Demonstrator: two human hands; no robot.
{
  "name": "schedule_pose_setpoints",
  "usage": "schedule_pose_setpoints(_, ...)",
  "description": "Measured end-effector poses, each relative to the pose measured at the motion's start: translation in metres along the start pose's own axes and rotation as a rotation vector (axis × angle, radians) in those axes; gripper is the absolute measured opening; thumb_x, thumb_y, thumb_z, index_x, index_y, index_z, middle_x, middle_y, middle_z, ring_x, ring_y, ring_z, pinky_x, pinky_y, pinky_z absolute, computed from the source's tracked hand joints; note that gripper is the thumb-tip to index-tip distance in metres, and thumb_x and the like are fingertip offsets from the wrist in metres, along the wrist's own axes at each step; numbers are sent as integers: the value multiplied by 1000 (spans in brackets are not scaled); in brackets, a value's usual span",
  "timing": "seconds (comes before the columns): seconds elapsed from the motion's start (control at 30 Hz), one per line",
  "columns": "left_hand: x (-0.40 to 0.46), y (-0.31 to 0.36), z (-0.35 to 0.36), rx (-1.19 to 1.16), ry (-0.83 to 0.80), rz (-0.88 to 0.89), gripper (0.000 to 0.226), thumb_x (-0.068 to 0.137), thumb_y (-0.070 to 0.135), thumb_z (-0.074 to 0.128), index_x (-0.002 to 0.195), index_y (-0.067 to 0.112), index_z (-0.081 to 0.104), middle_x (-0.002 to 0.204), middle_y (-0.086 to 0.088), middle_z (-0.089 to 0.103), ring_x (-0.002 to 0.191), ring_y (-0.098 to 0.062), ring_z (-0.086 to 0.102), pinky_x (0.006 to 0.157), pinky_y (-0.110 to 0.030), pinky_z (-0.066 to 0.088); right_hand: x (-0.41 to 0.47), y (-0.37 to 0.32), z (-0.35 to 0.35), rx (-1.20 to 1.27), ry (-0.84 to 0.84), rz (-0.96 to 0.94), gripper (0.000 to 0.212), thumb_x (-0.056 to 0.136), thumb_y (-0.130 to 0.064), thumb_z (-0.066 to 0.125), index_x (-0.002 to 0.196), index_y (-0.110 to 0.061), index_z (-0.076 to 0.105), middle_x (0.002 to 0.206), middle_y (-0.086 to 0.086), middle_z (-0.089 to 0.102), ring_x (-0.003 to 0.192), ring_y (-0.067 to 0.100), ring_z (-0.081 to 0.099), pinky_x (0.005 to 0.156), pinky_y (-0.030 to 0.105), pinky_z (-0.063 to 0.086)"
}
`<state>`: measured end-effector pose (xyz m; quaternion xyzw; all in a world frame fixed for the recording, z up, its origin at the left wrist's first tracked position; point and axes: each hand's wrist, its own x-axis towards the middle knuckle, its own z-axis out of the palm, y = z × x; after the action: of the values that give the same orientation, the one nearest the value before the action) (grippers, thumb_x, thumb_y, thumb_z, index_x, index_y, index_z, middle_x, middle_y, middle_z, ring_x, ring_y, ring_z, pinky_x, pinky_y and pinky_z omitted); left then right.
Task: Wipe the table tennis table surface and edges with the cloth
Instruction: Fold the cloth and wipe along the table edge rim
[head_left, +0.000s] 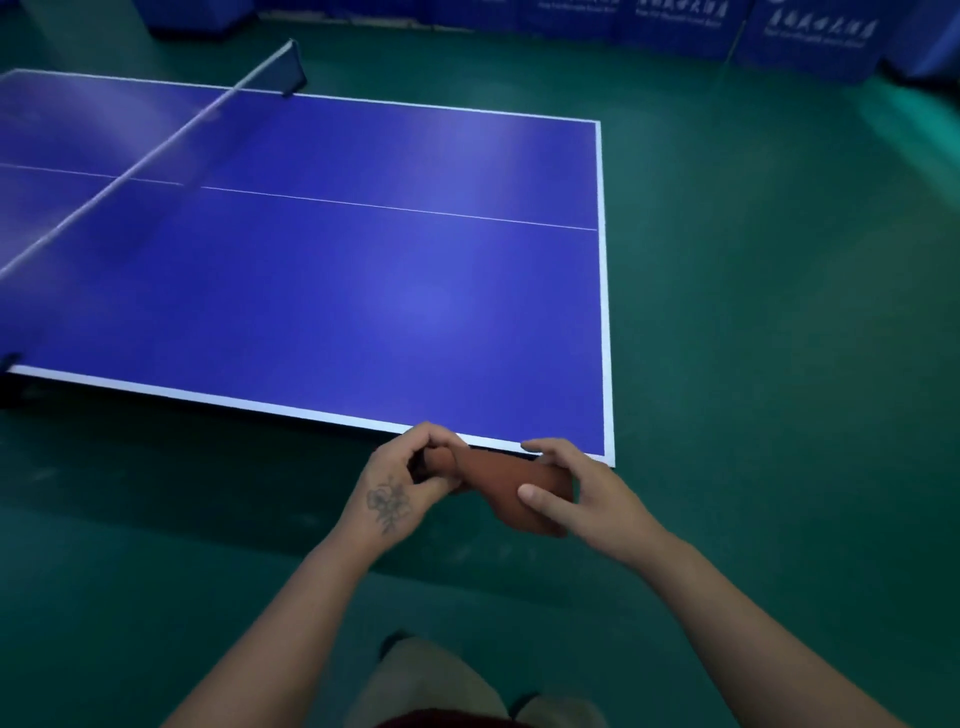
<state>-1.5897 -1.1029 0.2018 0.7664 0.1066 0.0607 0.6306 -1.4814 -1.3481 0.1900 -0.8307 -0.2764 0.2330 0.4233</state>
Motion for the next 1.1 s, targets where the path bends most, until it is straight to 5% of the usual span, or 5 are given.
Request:
schedule_pose_setpoints(0.27,-36,-12,-103,143,-44,-59,61,67,6,66,118,39,68,125,11,76,123,-13,67,97,-38,57,31,-76,52,-51,-9,-104,20,88,-36,82,102,-37,68,105,-19,71,101,7,67,89,35,55)
schedule_pose_setpoints(0.47,-63,-32,-201,384,-37,7,58,84,63,79,138,56,57,131,29,64,127,2,59,103,-22,47,80,-156,141,-28,-27,-210,20,87,-36,81,102,-39,68,104,-15,70,99,11,66,82,28,53)
schedule_pose_setpoints(0.63,-81,-54,-302,357,91,31,28,87,52,76,114,46,71,108,19,69,100,-7,68,86,-30,56,126,-229,240,162,-38,-245,31,85,-38,82,112,-35,69,108,-11,73,102,14,70,83,32,58)
schedule_pose_setpoints(0.77,-98,-68,-381,210,191,-14,22,88,46,80,106,36,72,96,13,76,85,-8,72,74,-18,55,160,-279,314,439,-64,-151,52,75,-28,91,121,-32,67,111,-6,73,104,14,71,83,24,58)
schedule_pose_setpoints(1.1,-71,-118,-509,91,326,-105,52,78,59,84,124,46,65,121,18,74,117,-8,69,101,-31,53,261,-327,405,591,-17,23,34,69,-20,91,97,-17,73,88,0,77,82,13,74,69,21,56)
